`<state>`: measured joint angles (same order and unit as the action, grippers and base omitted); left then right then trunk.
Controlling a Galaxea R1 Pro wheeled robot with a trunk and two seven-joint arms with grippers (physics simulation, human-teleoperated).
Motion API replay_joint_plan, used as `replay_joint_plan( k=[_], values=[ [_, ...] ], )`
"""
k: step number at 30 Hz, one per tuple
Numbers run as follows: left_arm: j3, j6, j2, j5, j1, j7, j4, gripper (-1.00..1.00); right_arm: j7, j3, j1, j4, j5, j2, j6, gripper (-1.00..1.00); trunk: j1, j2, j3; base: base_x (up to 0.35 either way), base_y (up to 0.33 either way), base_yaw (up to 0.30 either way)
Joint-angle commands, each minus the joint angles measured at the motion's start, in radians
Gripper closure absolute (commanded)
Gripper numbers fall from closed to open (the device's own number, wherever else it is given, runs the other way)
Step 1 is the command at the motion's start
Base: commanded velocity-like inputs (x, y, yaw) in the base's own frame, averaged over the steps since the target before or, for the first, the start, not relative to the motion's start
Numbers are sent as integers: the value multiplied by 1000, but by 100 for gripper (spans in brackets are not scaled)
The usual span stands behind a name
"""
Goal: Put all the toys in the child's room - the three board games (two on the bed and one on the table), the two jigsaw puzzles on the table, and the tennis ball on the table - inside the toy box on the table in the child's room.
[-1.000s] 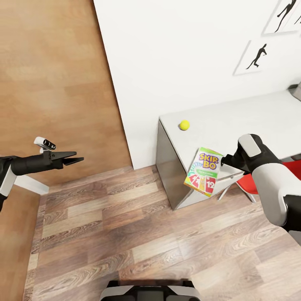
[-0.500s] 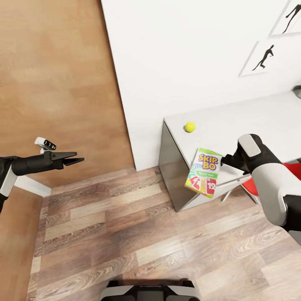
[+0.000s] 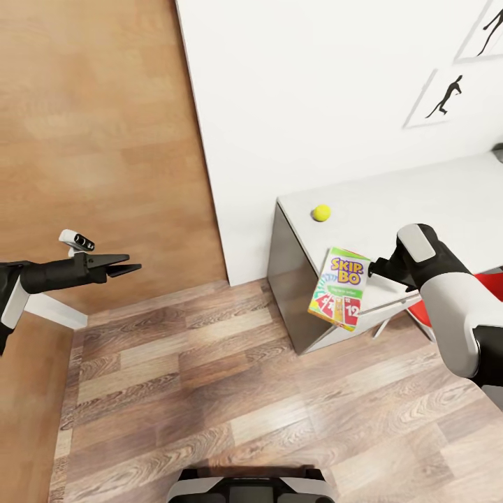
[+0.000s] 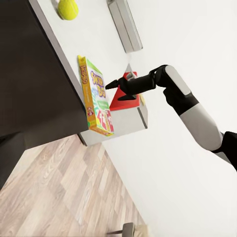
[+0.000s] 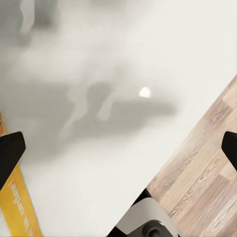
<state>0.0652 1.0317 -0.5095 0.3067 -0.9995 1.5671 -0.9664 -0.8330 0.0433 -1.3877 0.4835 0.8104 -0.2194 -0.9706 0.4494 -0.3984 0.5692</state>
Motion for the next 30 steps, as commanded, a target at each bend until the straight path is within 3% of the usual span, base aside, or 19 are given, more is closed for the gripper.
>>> replay_joint_plan(
  k=[1,17,30],
  values=[
    [-1,11,0,0,-1,4,0,-100,-10,1,-1,1,10,0,-2,-100,1,-2,1,0,13,0],
    [-1,10,0,0,0,4,0,-100,-9,1,-1,4,12,36,-3,-100,1,-2,1,0,1,0],
    [-1,10,0,0,1,4,0,-100,-11,4,-2,4,11,36,-2,-100,1,-2,1,0,0,0]
  ],
)
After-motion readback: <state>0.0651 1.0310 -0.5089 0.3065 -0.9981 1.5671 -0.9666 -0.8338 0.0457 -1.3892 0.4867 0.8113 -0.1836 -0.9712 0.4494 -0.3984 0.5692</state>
